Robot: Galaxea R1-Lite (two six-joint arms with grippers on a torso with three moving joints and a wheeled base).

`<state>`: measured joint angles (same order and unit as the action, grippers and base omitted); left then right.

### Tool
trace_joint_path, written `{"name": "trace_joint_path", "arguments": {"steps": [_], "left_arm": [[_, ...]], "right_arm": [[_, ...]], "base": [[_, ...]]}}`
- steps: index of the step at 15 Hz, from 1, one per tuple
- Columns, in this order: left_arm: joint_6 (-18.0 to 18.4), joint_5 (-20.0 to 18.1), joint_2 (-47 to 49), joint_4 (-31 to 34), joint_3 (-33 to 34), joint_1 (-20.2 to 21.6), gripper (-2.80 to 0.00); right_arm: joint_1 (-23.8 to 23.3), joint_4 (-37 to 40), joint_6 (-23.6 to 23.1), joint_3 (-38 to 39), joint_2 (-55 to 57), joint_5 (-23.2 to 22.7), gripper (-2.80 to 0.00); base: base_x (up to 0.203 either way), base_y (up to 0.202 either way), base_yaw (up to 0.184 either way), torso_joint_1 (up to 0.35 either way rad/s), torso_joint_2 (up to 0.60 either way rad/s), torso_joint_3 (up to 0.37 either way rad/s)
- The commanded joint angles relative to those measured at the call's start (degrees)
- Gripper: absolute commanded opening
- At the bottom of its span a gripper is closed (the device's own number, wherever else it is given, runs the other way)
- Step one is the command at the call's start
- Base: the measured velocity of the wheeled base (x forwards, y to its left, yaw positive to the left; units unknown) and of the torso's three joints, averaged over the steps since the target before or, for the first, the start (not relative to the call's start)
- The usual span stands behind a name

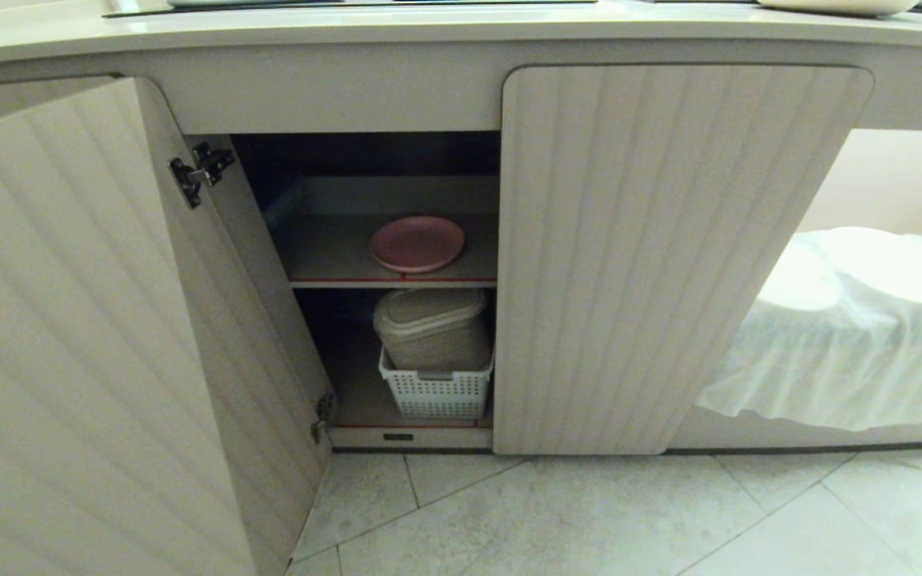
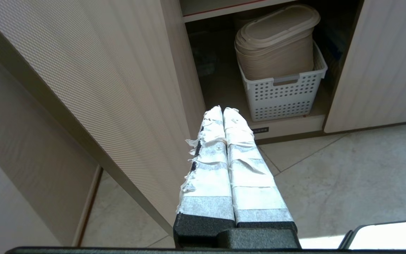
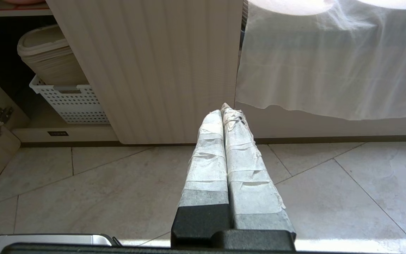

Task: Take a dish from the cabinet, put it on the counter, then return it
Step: Close the cabinet door

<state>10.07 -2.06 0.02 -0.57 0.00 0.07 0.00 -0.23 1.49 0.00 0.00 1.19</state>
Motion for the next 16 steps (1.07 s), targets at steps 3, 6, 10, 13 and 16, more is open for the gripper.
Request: {"name": "trace_joint_path", "arguments": {"steps": [3,6,10,13,16], "left_arm": [[1.5,-0.2,0.0,-1.6,-0.8,0.0,-2.8],[8.4,-0.9,0.0,-6.1,-3.0,0.0,-2.8],[11.2,9.0,0.0,-6.8,-7.6,0.0,-2.8],[16.1,22.0,0.0,-10.5,-9.6,0.0,-2.8],[20.5,25.8,0.0,-24.2,-6.5,0.0,-2.8]], "right_arm": [[0.0,0.0,0.0,0.0,0.0,0.0,-2.8],[0.0,0.0,0.0,0.0,0.0,0.0,-2.8],[0.0,0.0,0.0,0.0,0.0,0.0,-2.8],[0.0,0.0,0.0,0.0,0.0,0.0,-2.8],[0.0,0.0,0.0,0.0,0.0,0.0,-2.8]], "base": [[0.0,0.0,0.0,0.0,0.0,0.0],[0.0,0.0,0.0,0.0,0.0,0.0],[0.0,0.0,0.0,0.0,0.0,0.0],[0.0,0.0,0.0,0.0,0.0,0.0],[0.0,0.0,0.0,0.0,0.0,0.0]]}}
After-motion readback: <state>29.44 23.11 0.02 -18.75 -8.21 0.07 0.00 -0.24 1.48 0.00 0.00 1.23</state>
